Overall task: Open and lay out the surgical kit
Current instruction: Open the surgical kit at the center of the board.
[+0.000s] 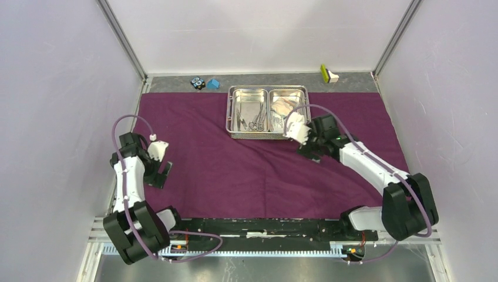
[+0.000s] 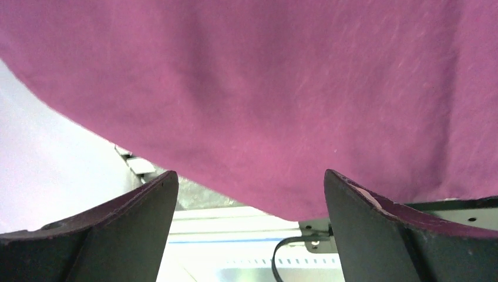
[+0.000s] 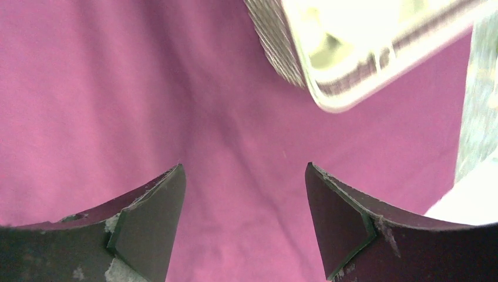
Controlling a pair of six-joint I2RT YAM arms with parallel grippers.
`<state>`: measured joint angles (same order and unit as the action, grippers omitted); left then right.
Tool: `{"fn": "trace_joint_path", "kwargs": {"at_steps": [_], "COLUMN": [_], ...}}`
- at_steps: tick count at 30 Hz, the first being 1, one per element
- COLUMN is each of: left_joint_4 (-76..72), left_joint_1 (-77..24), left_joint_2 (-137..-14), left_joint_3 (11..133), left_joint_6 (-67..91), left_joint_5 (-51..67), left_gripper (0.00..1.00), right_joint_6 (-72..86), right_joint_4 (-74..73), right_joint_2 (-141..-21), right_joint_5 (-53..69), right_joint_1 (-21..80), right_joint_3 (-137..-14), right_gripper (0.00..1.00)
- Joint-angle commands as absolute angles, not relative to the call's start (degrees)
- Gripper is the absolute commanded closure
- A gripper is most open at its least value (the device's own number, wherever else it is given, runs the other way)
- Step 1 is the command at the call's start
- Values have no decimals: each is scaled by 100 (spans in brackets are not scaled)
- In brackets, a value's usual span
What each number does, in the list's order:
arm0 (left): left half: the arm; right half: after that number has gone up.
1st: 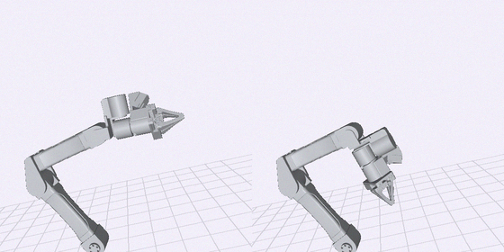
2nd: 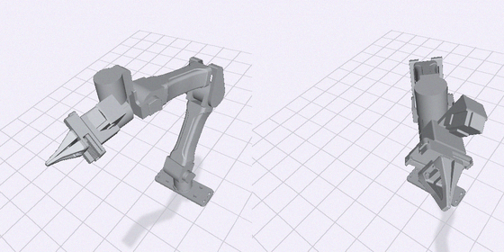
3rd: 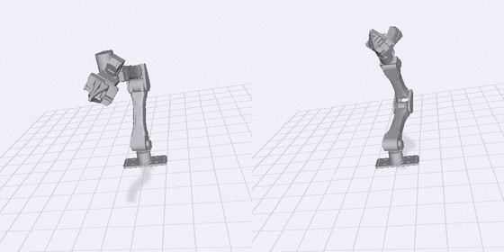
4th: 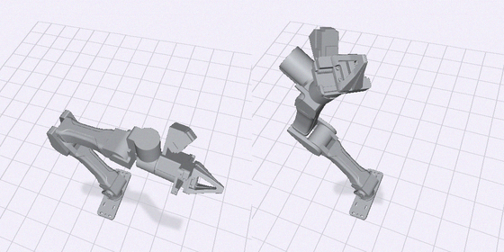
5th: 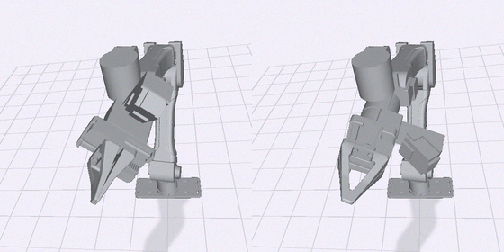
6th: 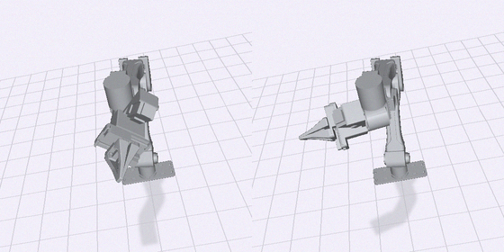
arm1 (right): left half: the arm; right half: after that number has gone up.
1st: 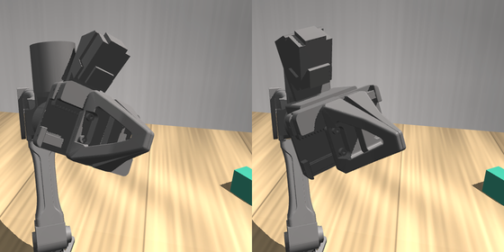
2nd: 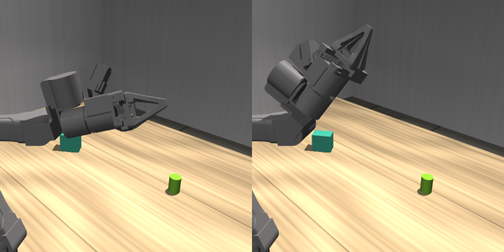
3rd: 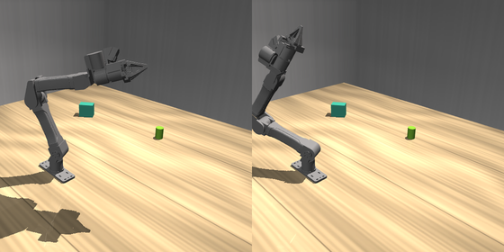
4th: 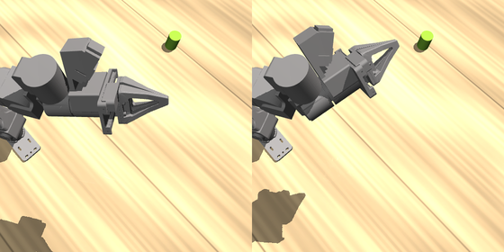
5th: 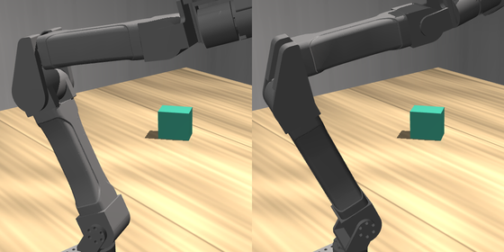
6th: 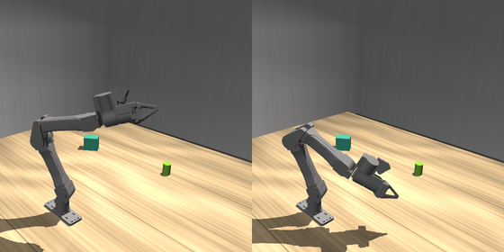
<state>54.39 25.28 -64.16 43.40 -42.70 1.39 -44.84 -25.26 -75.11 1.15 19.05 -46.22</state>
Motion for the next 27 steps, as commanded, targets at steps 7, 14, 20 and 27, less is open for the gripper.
{"fn": "trace_joint_path", "kwargs": {"at_steps": [7, 14, 20, 27], "left_joint_4": [6518, 6993, 6539, 6081], "left_joint_1": [3908, 5173, 5520, 5969], "left_joint_2": [-6565, -7589, -7556, -7498], "left_joint_3": [4724, 5119, 4866, 4588], "left_joint_6": [-4715, -4803, -4492, -4521], "left_joint_5": [525, 1573, 1371, 954], "left_gripper": [1, 11, 14, 13], "right_joint_6": [-4610, -4904, -5212, -5352], "right_joint_4": [-2079, -1799, -1471, -1361], "right_joint_2": [-7950, -7817, -7851, -8075], "right_joint_5": [-51, 57, 35, -146], "right_joint_1": [3446, 3516, 3516, 3516], "right_joint_3": [-4925, -4574, -4161, -3999], "right_gripper": [19, 18, 19, 21]}}
